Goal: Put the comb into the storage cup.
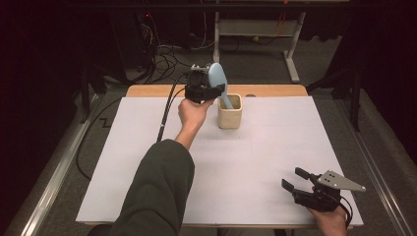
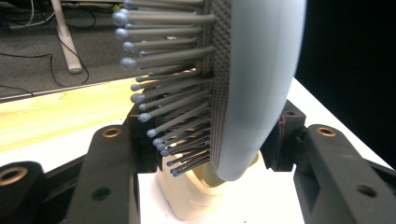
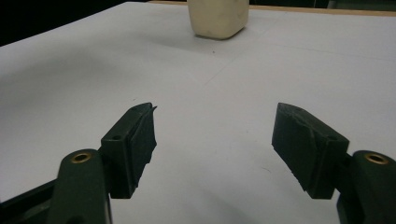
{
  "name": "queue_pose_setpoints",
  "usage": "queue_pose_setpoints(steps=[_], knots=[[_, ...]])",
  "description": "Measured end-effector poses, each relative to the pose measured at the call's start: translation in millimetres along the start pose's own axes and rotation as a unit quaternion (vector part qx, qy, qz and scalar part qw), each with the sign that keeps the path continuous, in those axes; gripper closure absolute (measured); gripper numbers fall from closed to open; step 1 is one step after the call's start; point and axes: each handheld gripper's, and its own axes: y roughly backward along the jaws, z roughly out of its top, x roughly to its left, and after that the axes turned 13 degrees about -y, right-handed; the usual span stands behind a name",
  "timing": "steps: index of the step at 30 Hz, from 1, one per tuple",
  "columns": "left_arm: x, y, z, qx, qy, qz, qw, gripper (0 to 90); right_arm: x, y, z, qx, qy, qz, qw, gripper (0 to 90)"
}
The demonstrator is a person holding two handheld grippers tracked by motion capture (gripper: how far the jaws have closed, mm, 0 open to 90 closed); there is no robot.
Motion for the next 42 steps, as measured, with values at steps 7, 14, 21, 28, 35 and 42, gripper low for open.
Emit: queue_pose_setpoints(steps=[7, 14, 21, 28, 35, 42], knots=[[-0.5, -2.1, -1.5, 0.001, 0.001, 0.001, 1.0, 50.0, 0.2, 0.1, 0.1, -0.001, 0.001, 0.0, 1.0, 31.0], [0.9, -4.7, -5.9, 0.003, 0.007, 0.0, 1.0, 49.9, 0.2, 0.0, 0.0, 0.0, 0.001, 0.0, 1.0, 31.0], [2.9, -6.7, -10.5, 0.007, 0.011, 0.001, 0.9999, 49.9, 0.0, -0.4, 0.0, 0.001, 0.002, 0.0, 1.0, 30.9], [2.7, -8.4, -12.5, 0.009, 0.014, -0.001, 0.9999, 49.8, 0.1, -0.4, 0.0, 0.001, 0.003, 0.001, 1.0, 31.0], [-1.0, -14.3, -14.5, 0.015, 0.014, -0.005, 0.9998, 49.7, 0.4, -0.3, 0.1, 0.001, 0.003, 0.001, 1.0, 31.0], [-3.8, -24.5, -17.2, 0.015, 0.019, -0.009, 0.9997, 49.7, 1.6, 1.3, 0.1, -0.002, 0.002, 0.004, 1.0, 31.0]])
